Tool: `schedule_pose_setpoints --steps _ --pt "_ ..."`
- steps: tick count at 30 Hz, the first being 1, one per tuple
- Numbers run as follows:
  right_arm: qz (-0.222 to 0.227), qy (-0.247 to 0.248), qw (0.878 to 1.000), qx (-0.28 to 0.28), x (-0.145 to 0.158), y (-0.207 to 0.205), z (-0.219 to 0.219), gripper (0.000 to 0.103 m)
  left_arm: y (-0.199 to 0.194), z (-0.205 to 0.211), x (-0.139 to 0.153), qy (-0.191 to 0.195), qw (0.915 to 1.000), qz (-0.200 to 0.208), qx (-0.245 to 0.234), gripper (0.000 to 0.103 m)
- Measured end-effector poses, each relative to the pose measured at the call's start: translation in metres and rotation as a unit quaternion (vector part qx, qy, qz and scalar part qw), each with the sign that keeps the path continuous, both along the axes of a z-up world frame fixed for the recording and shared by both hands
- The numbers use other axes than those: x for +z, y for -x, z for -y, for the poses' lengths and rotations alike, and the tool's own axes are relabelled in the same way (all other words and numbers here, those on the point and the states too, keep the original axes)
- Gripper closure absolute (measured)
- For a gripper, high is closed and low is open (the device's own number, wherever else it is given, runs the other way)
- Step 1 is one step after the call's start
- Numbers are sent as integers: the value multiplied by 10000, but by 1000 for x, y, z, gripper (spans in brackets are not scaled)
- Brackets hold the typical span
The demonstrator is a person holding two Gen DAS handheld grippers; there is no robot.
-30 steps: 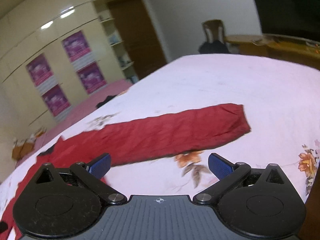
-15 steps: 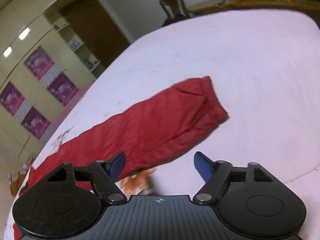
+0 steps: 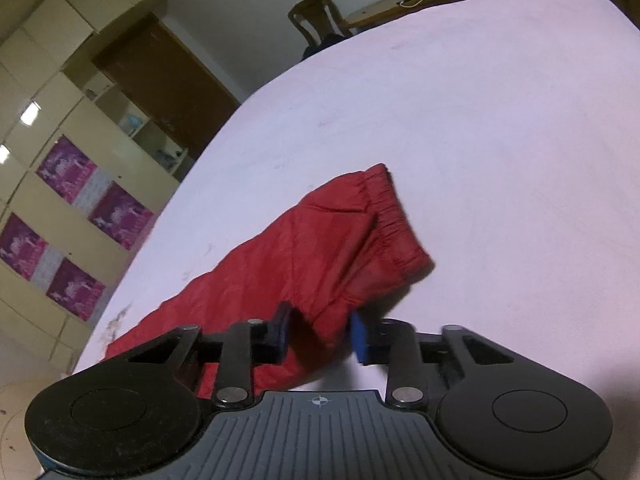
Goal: Fold large clothes
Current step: 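Grasp the red jacket's sleeve cuff with the right gripper, then fold the held sleeve across the jacket body with the right gripper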
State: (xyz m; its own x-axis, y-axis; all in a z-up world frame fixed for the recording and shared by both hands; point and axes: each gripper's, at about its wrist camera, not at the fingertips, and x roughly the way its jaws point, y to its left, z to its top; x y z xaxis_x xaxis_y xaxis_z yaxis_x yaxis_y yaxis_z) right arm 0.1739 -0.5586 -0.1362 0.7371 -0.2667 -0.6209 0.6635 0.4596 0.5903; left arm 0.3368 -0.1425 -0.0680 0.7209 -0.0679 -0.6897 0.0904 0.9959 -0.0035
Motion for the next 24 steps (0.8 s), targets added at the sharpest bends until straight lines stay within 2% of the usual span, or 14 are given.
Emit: schedule_pose_setpoints --steps 2,5,8,11,13,17,21,24 --pt "-52 251 9996 118 8 -8 -3 93 -3 -12 1 33 9999 -61 104 0" --pt "-45 648 9973 330 23 -22 -12 93 -9 -32 -1 -116 9996 -172 200 0" --pt "73 1119 9909 741 45 -36 -37 94 -14 -56 -6 -85 9991 -314 259 0" --pt "235 1501 9803 1259 65 -56 -72 94 -17 -86 -9 292 9977 -426 435 0" --pt "371 1697 9703 1684 77 -69 -105 94 -19 -104 -9 442 9968 -416 517 0" --pt "531 1919 9458 2567 91 -95 -182 94 -25 -138 -9 498 9965 -374 550 0" --pt "531 1947 9176 3425 90 -125 -261 94 -31 -175 -10 430 9973 -332 501 1" --pt "472 1985 8961 3941 84 -136 -323 94 -32 -209 -10 648 9956 -317 591 3"
